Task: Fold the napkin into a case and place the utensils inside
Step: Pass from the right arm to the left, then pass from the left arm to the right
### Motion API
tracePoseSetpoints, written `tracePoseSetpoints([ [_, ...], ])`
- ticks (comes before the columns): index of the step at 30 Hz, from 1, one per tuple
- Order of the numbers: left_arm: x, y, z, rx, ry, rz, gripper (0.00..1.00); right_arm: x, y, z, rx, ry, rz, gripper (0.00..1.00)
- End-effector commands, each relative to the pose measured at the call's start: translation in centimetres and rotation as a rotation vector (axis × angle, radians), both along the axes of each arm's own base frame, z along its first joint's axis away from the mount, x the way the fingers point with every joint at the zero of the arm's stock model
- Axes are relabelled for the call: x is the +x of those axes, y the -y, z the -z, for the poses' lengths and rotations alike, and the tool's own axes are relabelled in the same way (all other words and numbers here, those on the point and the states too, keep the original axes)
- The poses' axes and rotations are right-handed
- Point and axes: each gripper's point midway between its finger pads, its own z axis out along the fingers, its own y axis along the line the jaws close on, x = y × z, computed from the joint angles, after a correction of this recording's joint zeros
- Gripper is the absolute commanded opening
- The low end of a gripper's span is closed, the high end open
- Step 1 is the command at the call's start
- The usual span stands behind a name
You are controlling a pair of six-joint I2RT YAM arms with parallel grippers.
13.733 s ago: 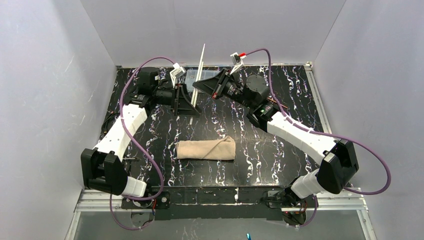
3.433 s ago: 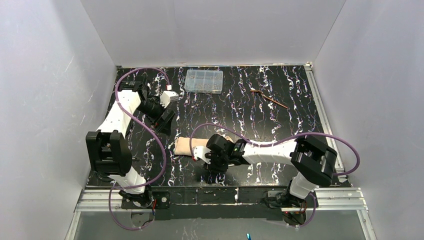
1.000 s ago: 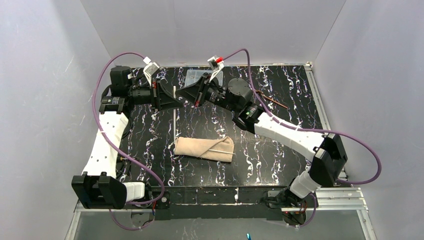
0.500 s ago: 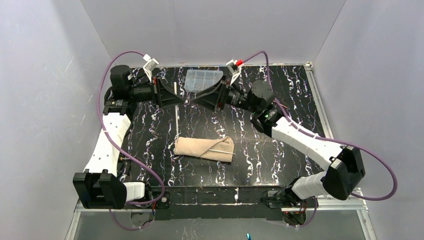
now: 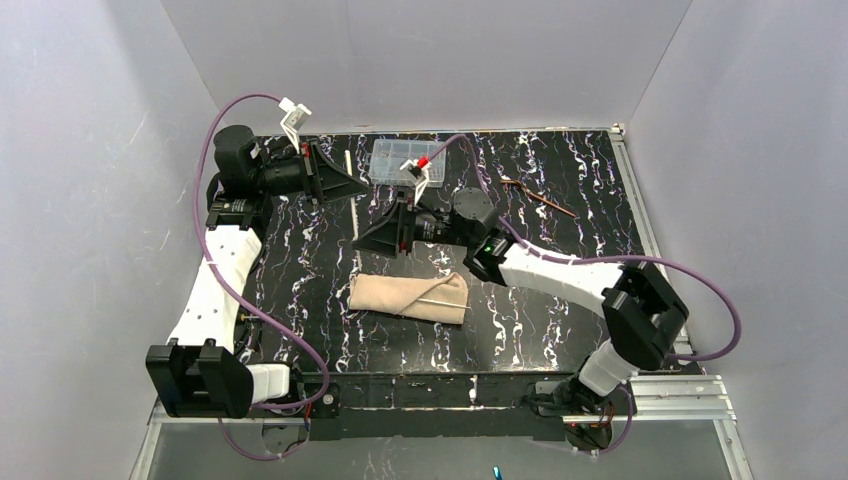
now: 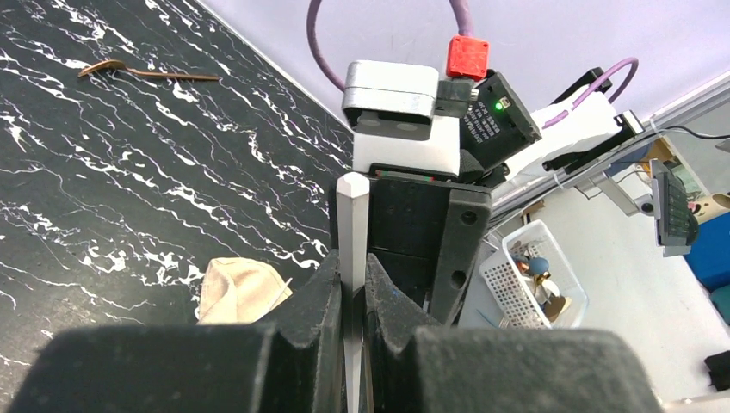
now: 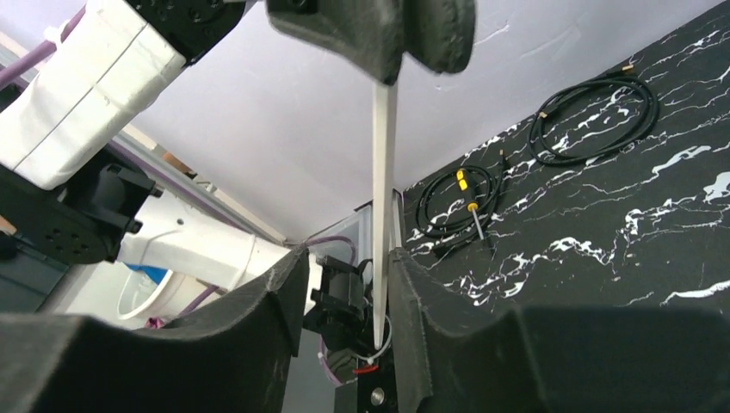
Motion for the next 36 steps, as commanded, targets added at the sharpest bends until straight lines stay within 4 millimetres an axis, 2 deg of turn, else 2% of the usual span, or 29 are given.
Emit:
tracePoseSetpoints([
  [1,-0.7,0.0,-1.6,-0.009,0.036,-0.001,0.0,0.2,-1.1,-4.1,0.123,0.093,0.004,0.41],
  [6,-1.0,0.0,-1.3,-0.012,0.015,-0.002,0.0,0.9,-1.1,-2.9,0.076,0.139,0.049,0.04],
  [10,-1.1,0.0,-0.7,-0.012,-0.015,0.0,0.0,1.1,0.0,-1.5,-0.065,0.22,0.076,0.01],
  [11,-1.0,-0.1,-0.5,-0.011,-0.027,-0.003,0.05,1.2,0.5,-0.9,-0.123,0.242,0.081,0.01],
  [12,-1.0,-0.1,0.0,-0.002,-0.026,0.0,0.26,1.3,1.2,-0.1,-0.192,0.259,0.083,0.01],
  [13,-1.0,-0.2,0.5,0.014,-0.046,0.004,0.66,1.4,2.1,1.0,-0.276,0.274,0.081,0.01],
  [14,-1.0,-0.4,1.3,0.042,-0.047,0.002,0.94,1.6,3.1,2.0,-0.368,0.305,0.09,0.01],
  [15,-1.0,-0.7,2.3,0.079,-0.06,-0.007,0.98,1.5,4.6,3.5,-0.483,0.314,0.09,0.01],
  [17,-1.2,-1.4,4.5,0.167,-0.064,-0.022,0.98,0.7,8.4,6.5,-0.713,0.322,0.068,0.01],
  [19,-0.9,-2.1,6.7,0.245,-0.052,-0.053,0.98,0.5,12.3,8.3,-0.91,0.373,0.05,0.01],
  [22,0.0,-3.5,11.1,0.387,-0.109,-0.101,0.98,0.0,17.6,10.1,-1.166,0.438,-0.002,0.01],
  [24,0.4,-4.4,14.0,0.47,-0.15,-0.096,0.96,0.0,20.1,11.0,-1.296,0.451,-0.021,0.01],
  [26,0.5,-5.0,16.5,0.524,-0.18,-0.078,0.91,-0.2,22.1,12.6,-1.409,0.437,-0.049,0.01],
  [29,0.2,-5.6,20.2,0.585,-0.228,-0.049,0.81,-1.4,23.9,14.5,-1.497,0.401,-0.133,0.01],
  [33,-0.5,-6.2,23.5,0.639,-0.288,-0.015,0.72,-1.8,25.8,15.0,-1.56,0.413,-0.143,0.01],
  [36,-0.6,-6.4,25.2,0.667,-0.316,0.003,0.69,-2.8,27.1,16.1,-1.641,0.416,-0.2,0.01],
])
